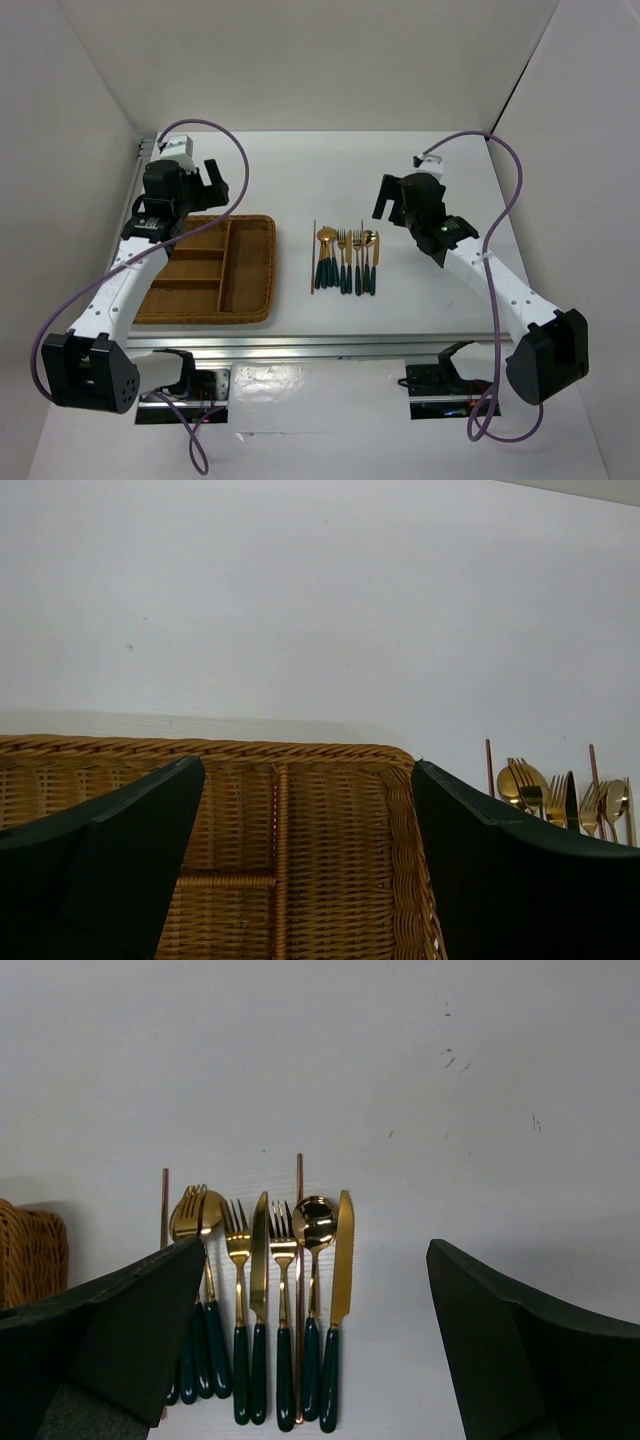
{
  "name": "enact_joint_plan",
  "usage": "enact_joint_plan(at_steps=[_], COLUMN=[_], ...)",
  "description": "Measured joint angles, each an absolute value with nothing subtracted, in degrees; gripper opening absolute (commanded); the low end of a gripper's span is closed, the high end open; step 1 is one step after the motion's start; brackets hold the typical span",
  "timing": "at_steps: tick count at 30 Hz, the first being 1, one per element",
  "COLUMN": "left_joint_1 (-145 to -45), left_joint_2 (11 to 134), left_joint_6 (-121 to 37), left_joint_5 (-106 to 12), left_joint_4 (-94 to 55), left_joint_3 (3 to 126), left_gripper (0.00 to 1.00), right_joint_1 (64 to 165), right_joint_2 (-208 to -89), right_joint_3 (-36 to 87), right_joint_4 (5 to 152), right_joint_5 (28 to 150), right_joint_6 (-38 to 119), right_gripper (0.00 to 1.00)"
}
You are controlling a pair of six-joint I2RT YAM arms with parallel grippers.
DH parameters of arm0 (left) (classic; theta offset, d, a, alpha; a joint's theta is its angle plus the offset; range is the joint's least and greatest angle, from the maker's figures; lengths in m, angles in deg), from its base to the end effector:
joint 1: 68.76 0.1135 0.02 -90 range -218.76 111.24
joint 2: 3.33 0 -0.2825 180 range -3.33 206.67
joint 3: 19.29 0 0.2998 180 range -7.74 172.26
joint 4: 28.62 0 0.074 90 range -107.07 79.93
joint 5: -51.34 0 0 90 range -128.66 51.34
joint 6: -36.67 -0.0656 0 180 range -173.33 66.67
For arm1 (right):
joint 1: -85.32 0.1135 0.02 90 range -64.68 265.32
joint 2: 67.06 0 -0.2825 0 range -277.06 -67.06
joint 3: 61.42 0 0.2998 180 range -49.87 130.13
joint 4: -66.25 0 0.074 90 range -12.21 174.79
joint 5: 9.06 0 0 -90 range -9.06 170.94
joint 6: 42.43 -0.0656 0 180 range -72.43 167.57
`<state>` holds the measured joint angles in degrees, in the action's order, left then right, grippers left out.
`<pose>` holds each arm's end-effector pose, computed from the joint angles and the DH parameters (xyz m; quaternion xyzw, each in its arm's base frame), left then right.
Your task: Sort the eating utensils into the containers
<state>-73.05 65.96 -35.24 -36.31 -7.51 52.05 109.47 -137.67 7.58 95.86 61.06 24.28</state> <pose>0.3508 -0.0236 0.3429 -0.1096 0.8069 -0.0962 0.5724 0.3211 0.1195 0.3012 0.0783 0.8588 0.0568 0.5031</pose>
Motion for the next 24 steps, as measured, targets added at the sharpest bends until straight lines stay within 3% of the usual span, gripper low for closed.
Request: enact_joint_plan(at_steps=[11,19,24], left_joint_1=[-73.1,-73.5,-80.8], left_joint_2=[66.1,68.0,68.4], left_joint_6=[-35.4,-35.4,-35.4], left_joint_5=[-40.6,-51.1,-52.4], left_joint_4=[-7.5,-7.3,-7.1], left_joint_3=[52.2,53.6,53.6], left_gripper=[1.00,0.96,0.95], right_joint_1=[109.5,109.5,109.5], right_joint_2=[-137.9,-138.8,-139.6], right_joint_3=[7.6,7.4,6.6], right_joint_4=[95.8,95.2,94.6], right_joint_5=[64.7,66.5,67.0], right_joint_6=[24.3,23.1,22.0], right_gripper=[1.00,1.00,1.00])
